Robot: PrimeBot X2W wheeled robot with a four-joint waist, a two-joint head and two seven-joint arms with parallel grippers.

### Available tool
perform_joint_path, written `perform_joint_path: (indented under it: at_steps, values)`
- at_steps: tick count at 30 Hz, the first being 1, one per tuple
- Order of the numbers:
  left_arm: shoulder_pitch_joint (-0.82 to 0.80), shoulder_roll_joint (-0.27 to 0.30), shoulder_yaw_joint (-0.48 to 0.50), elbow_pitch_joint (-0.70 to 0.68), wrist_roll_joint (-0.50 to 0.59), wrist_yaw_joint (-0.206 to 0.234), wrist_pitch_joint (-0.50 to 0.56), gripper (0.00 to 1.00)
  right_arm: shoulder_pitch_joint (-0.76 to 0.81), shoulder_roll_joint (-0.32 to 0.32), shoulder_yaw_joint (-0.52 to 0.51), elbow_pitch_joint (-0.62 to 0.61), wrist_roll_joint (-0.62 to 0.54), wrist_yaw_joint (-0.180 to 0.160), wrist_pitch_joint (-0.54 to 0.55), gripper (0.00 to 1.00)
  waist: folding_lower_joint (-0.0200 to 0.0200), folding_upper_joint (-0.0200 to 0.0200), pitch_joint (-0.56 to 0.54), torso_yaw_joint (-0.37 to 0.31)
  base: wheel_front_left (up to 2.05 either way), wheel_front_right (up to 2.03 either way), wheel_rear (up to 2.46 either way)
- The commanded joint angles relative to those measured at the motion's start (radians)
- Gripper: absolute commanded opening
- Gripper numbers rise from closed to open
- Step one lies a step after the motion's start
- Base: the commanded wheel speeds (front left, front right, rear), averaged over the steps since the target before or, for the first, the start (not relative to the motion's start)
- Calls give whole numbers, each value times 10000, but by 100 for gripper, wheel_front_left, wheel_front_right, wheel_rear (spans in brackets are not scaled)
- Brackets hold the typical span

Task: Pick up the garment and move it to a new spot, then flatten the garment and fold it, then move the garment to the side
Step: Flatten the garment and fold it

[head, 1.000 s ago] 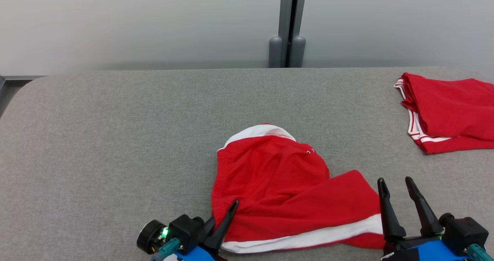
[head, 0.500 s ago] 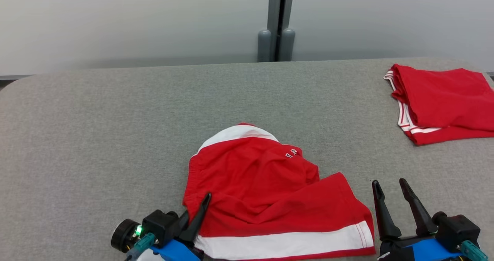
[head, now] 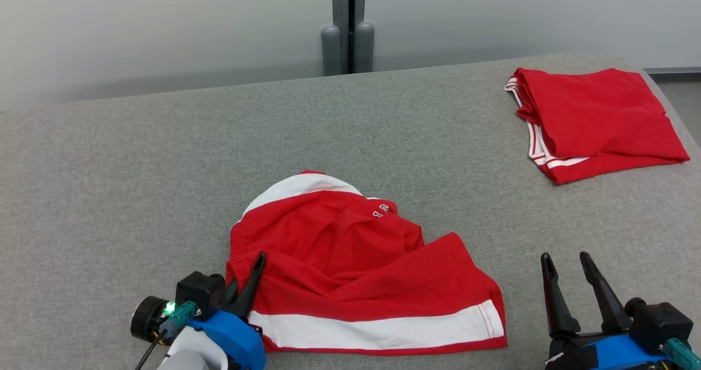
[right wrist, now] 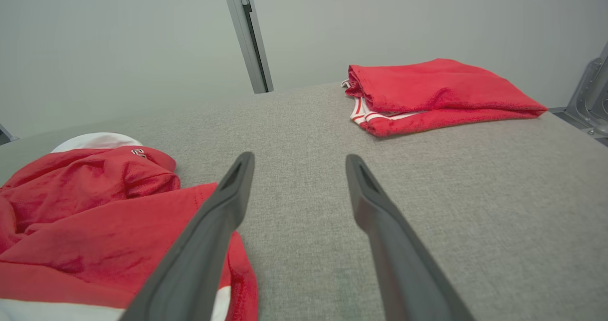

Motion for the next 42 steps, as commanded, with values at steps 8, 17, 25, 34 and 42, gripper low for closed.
perform_joint_path:
  at_steps: [8,17,25,34,42]
  values:
    - [548,-411,536,-38,218,-74,-41,100,13,89,-70,82,-52,6,-33,100,-1,0,-211,452,0,0,0]
    - [1577,-745,1493,-1120,616,-111,-41,100,175,7,-141,87,-36,4,-33,100,-1,0,-440,1214,0,0,0]
    - [2340,-1117,3123,-2693,1254,133,-33,100,209,29,4,-98,-30,4,-33,100,-1,0,-779,1510,0,0,0]
    - [3033,-1484,4686,-3756,2401,305,-33,100,467,71,169,-424,-99,6,-33,100,-1,0,-1376,1247,0,0,0]
    - [3600,-1748,5307,-4088,3142,262,-33,100,1019,148,15,-705,-124,6,-33,100,-1,0,-1546,1041,0,0,0]
